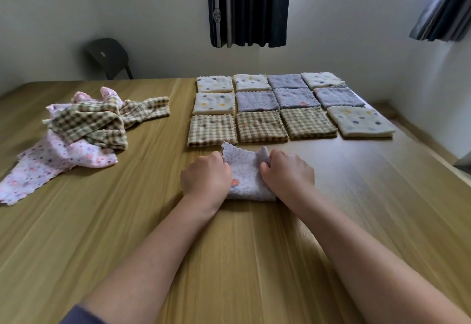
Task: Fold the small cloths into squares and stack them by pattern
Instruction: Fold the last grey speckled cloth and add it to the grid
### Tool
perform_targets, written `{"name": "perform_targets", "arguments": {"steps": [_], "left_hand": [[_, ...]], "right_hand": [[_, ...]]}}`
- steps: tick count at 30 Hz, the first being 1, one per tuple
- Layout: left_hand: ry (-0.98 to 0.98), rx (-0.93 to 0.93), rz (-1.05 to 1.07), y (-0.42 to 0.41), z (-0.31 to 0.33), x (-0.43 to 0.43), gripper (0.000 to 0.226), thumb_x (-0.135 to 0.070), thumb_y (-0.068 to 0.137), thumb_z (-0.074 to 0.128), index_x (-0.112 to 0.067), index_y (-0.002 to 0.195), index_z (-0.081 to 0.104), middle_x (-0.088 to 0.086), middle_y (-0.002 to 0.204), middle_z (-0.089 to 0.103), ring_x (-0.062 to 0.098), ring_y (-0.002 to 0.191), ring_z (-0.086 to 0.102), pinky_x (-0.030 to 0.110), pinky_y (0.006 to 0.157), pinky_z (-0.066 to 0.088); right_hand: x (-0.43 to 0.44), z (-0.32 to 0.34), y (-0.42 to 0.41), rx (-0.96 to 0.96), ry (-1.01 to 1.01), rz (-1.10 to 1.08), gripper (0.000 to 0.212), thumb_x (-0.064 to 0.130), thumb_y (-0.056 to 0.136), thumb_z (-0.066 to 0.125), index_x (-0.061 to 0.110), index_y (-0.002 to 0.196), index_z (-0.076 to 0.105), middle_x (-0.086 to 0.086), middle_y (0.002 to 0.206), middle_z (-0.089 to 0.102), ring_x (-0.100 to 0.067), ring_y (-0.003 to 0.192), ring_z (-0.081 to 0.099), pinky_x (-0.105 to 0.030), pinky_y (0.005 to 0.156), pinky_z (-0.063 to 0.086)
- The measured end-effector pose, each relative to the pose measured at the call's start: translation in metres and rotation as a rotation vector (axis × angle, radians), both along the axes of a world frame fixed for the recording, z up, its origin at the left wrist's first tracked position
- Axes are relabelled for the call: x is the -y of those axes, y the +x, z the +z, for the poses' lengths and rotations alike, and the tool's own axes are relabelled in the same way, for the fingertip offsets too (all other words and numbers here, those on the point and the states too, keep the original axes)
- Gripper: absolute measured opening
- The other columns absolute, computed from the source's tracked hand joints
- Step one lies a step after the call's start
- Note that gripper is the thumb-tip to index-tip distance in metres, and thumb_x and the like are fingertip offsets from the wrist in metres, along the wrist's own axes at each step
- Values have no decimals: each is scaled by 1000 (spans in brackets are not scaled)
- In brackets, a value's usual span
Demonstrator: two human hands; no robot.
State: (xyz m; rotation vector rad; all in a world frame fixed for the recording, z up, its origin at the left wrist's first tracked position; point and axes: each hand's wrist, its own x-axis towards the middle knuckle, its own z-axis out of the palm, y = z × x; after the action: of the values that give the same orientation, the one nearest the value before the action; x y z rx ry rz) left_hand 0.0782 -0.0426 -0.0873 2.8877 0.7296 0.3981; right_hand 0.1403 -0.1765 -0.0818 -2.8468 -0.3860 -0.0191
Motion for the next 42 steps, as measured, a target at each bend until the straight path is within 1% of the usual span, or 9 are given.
{"name": "perform_targets", "arguments": {"steps": [7, 13, 22, 25, 28, 33, 37, 39, 42], "left_hand": [[75, -23, -12, 1, -1, 3, 22, -28, 97, 42, -13, 102, 57, 9, 102, 67, 30, 95, 64, 30, 64, 35], [15, 18, -13, -2, -2, -1, 28, -32, 97, 40, -13, 103, 60, 10, 101, 67, 31, 93, 63, 30, 65, 37], [129, 101, 15, -17, 5, -22, 21, -31, 94, 50, -13, 104, 52, 7, 87, 67, 30, 81, 64, 32, 62, 39], [203, 178, -204, -23, 2, -15, 29, -31, 92, 48, -14, 115, 54, 8, 108, 64, 28, 100, 61, 41, 81, 40], [10, -169, -340, -28, -10, -8, 55, -39, 102, 26, -21, 153, 16, -4, 161, 13, 14, 148, 10, 51, 116, 7], [-18, -344, -332, -33, -10, -11, 57, -43, 103, 15, -24, 154, -2, -11, 161, -8, 10, 147, -10, 55, 116, -9], [163, -312, -200, -42, -4, -5, 57, -43, 100, 20, -16, 151, 24, -2, 159, 21, 16, 146, 14, 56, 115, -6], [240, -186, -97, -45, 2, -5, 51, -41, 97, 25, -13, 134, 47, 4, 140, 47, 20, 132, 38, 53, 116, 3], [113, -17, -153, -34, 5, -7, 48, -36, 97, 31, -11, 136, 44, 11, 145, 41, 23, 135, 35, 44, 119, 11]], "right_hand": [[-1, -4, -11, 384, 169, 201, 22, 21, 94, 49, 12, 112, 55, -6, 106, 63, -27, 93, 58, -36, 74, 39], [-8, -23, -11, 45, 76, 405, 41, 26, 104, 28, 9, 137, 45, -8, 146, 42, -24, 141, 30, -32, 115, 15], [-5, -21, -12, -29, -31, 413, 60, 40, 102, 25, 13, 154, 13, -6, 162, 7, -19, 149, 1, -37, 119, -5], [-3, -22, -11, -33, -61, 420, 63, 42, 101, 25, 13, 154, 9, -6, 162, 4, -19, 149, -1, -40, 120, -6], [-2, -21, -11, -41, -62, 424, 62, 41, 102, 24, 13, 155, 8, -5, 162, 3, -19, 149, -2, -43, 119, -7], [1, -23, -12, -63, -49, 465, 60, 42, 103, 23, 16, 155, 7, -1, 162, -1, -15, 149, -6, -47, 118, -10], [9, -19, -8, -6, 275, 427, 47, 32, 101, 40, 19, 146, 38, -1, 157, 28, -16, 145, 22, -39, 118, 16], [12, -15, -5, 67, 507, 323, 32, 22, 97, 48, 17, 127, 58, -3, 135, 56, -19, 123, 51, -32, 101, 39], [11, -5, -6, -26, 710, 203, 14, 17, 96, 50, 15, 95, 64, -4, 95, 70, -20, 78, 66, -30, 67, 50]]}}
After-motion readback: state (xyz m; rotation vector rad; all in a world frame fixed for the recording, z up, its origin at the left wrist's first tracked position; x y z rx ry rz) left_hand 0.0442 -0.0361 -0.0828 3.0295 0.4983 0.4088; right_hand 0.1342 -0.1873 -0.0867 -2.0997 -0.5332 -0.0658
